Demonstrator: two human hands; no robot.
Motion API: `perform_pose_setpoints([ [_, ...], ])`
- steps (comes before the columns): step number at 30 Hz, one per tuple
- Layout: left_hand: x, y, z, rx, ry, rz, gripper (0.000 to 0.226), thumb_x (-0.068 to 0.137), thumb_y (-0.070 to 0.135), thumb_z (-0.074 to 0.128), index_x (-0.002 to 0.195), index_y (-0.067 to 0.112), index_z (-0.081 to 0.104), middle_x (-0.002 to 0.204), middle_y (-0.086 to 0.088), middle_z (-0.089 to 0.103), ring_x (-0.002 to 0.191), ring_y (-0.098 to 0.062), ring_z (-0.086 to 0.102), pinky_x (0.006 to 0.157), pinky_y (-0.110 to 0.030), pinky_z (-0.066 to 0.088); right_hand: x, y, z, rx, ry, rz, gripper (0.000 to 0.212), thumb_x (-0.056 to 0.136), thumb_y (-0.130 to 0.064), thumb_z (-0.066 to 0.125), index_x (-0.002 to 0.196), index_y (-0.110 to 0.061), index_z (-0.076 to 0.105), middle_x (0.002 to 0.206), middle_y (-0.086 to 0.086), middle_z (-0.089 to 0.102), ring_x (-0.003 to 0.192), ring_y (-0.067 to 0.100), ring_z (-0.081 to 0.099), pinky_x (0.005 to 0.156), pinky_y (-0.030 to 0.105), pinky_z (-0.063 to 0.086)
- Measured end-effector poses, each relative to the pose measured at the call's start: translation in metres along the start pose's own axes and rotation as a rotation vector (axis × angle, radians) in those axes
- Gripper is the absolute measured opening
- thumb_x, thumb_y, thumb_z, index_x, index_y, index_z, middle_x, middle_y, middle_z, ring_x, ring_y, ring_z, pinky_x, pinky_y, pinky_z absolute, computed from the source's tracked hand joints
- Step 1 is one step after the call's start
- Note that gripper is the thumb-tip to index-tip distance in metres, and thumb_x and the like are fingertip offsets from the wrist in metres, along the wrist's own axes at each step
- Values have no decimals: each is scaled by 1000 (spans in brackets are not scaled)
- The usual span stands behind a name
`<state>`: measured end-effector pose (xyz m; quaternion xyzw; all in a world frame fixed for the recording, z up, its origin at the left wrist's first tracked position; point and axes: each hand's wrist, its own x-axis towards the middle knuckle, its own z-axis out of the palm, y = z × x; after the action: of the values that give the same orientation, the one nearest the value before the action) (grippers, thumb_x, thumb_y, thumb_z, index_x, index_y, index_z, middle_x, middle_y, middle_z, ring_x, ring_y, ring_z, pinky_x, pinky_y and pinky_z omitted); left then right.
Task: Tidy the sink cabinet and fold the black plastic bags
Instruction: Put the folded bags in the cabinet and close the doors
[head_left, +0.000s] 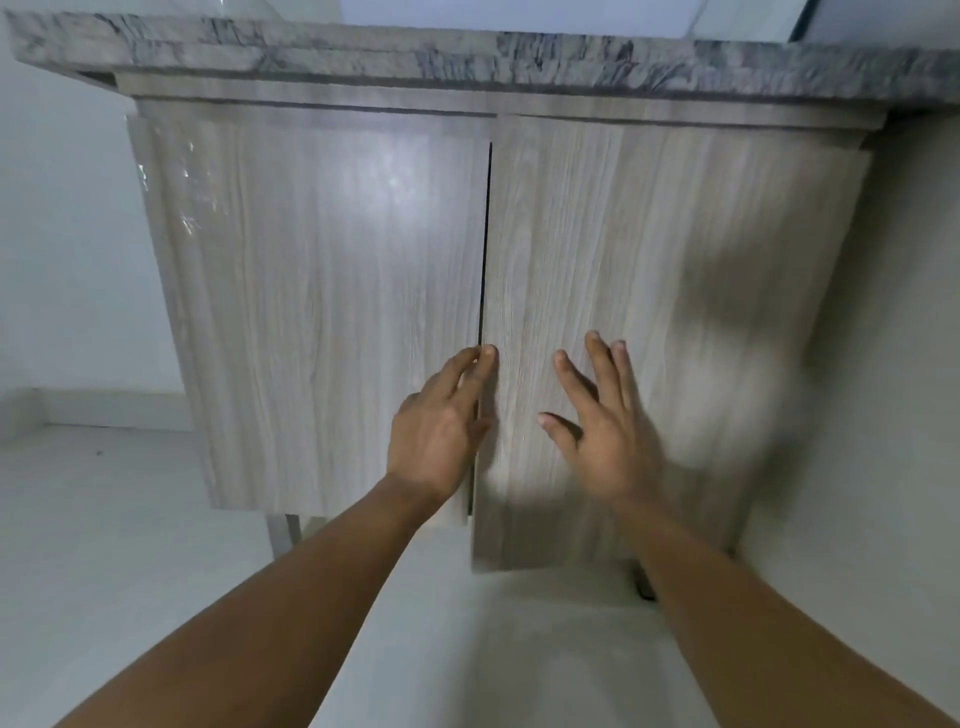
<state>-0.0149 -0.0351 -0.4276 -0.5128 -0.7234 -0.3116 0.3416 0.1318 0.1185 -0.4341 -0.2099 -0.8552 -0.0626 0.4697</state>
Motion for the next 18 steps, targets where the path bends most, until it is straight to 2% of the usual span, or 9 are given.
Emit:
perform_pose_setpoints([
  [2, -4, -2, 19, 95, -44, -47, 88, 87, 26, 78, 158, 21, 26, 159, -4, 37, 136, -26, 49, 98, -47, 52, -13, 11, 23, 15, -35, 8, 82, 85, -45, 73, 154, -28, 32, 166, 3, 12, 153, 30, 1, 115, 58, 29],
  [4, -3, 0, 34, 103, -92, -122, 92, 87, 29, 77, 159, 23, 21, 160, -4, 33, 143, -28, 38, 105, -54, 45, -35, 20, 46, 10, -101, 52, 88, 81, -41, 75, 155, -27, 29, 166, 3, 8, 153, 32, -2, 118, 62, 19],
  [6, 1, -2, 44, 103, -126, -169, 93, 87, 31, 77, 159, 25, 19, 162, -3, 30, 146, -29, 33, 107, -58, 43, -55, 26, 61, 0, -168, 87, 82, 84, -50, 65, 155, -27, 29, 166, 5, 7, 152, 35, -2, 116, 64, 17],
  [8, 5, -8, 49, 127, -132, -169, 92, 86, 32, 78, 159, 24, 22, 161, -4, 30, 146, -31, 33, 105, -58, 45, -66, 30, 69, -61, -224, 90, 73, 89, -54, 51, 153, -26, 30, 165, 8, 9, 151, 38, 1, 114, 64, 22],
  [10, 5, -14, 54, 144, -134, -161, 89, 85, 32, 78, 158, 24, 26, 161, -7, 32, 146, -33, 33, 102, -58, 47, -68, 33, 75, -65, -221, 95, 68, 91, -41, 55, 153, -25, 31, 165, 8, 9, 151, 39, 0, 113, 65, 25],
  [12, 1, -20, 61, 162, -131, -137, 87, 86, 31, 78, 157, 24, 27, 162, -9, 31, 148, -34, 29, 102, -59, 47, -64, 33, 78, -48, -206, 108, 75, 88, -27, 69, 154, -25, 33, 166, 7, 9, 152, 38, -2, 114, 65, 22],
  [15, -4, -27, 72, 204, -123, -112, 82, 84, 30, 80, 154, 21, 36, 162, -12, 28, 150, -35, 24, 102, -60, 48, -60, 33, 81, -49, -205, 112, 78, 81, -12, 67, 152, -24, 36, 166, 8, 10, 152, 37, -3, 115, 64, 23],
  [18, -6, -23, 80, 203, -156, -141, 81, 85, 29, 80, 153, 19, 38, 166, -12, 18, 153, -35, 14, 108, -61, 42, -57, 30, 78, -73, -217, 107, 78, 79, -10, 64, 152, -21, 38, 165, 10, 9, 152, 38, -3, 114, 63, 24],
])
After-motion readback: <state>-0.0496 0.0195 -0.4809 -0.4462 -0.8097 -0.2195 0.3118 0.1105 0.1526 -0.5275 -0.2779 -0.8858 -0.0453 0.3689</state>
